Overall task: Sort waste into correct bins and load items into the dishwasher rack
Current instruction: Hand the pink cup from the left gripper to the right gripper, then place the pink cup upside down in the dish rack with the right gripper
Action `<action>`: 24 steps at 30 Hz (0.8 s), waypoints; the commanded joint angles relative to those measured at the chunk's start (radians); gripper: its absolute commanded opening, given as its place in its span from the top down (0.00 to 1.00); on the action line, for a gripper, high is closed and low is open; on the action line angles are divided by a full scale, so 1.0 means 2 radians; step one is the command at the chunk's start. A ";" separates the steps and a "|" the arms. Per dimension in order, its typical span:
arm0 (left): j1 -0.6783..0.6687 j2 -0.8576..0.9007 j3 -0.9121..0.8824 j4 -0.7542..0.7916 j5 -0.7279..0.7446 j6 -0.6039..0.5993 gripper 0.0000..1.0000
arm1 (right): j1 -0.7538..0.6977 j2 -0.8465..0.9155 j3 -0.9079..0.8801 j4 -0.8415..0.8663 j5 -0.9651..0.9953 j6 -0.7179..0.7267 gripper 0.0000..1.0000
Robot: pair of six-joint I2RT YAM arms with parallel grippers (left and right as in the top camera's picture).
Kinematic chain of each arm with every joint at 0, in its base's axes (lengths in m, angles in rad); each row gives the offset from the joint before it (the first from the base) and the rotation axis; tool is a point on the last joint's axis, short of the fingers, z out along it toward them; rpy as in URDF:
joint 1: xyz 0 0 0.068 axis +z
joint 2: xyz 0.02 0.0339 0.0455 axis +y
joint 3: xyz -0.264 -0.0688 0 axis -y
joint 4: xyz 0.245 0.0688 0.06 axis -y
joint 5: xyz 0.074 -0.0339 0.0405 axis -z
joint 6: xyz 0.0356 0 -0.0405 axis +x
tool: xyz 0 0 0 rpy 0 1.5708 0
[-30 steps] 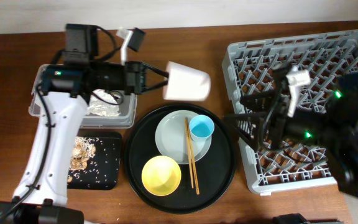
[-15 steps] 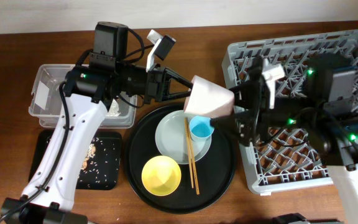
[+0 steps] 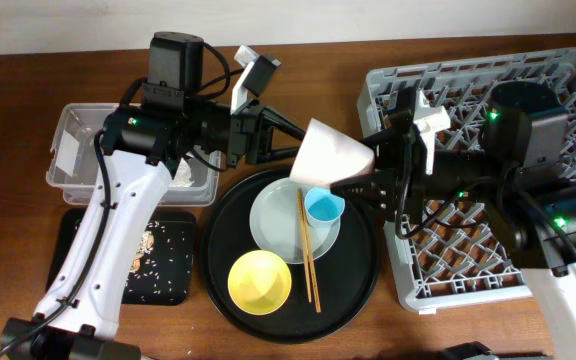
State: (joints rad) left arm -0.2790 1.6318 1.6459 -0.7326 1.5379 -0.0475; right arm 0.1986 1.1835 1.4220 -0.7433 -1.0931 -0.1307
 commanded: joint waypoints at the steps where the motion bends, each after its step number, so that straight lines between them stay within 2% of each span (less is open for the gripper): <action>1: 0.000 -0.001 0.009 -0.001 -0.051 -0.002 0.64 | 0.002 0.001 0.001 0.001 0.107 0.021 0.50; 4: 0.020 -0.001 0.009 -0.004 -0.207 -0.002 0.44 | 0.002 0.001 0.001 -0.044 0.237 0.044 0.51; 5: 0.035 -0.001 0.009 -0.013 -0.299 -0.005 0.38 | 0.002 0.001 0.001 -0.070 0.293 0.046 0.51; 6: 0.046 -0.001 0.009 -0.024 -0.360 -0.010 0.33 | 0.002 0.001 0.001 -0.090 0.345 0.056 0.51; 7: 0.059 -0.001 0.009 -0.050 -0.442 -0.017 0.31 | 0.002 0.002 0.001 -0.120 0.437 0.081 0.52; 8: 0.063 -0.001 0.009 -0.064 -0.469 -0.017 0.30 | 0.002 0.003 0.001 -0.133 0.482 0.096 0.52; 11: 0.064 -0.001 0.009 -0.112 -0.522 -0.017 0.28 | 0.001 0.021 0.001 -0.153 0.590 0.125 0.52; 18: 0.064 -0.001 0.009 -0.174 -0.559 -0.017 0.28 | 0.001 0.145 0.001 -0.135 0.605 0.126 0.52; 24: 0.064 -0.001 0.009 -0.181 -0.560 -0.017 0.28 | -0.014 0.207 0.001 -0.106 0.653 0.126 0.52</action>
State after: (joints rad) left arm -0.1493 1.6325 1.6497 -1.0927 0.4320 -0.0761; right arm 0.1944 1.5688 1.4212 -0.9810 0.1612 0.1081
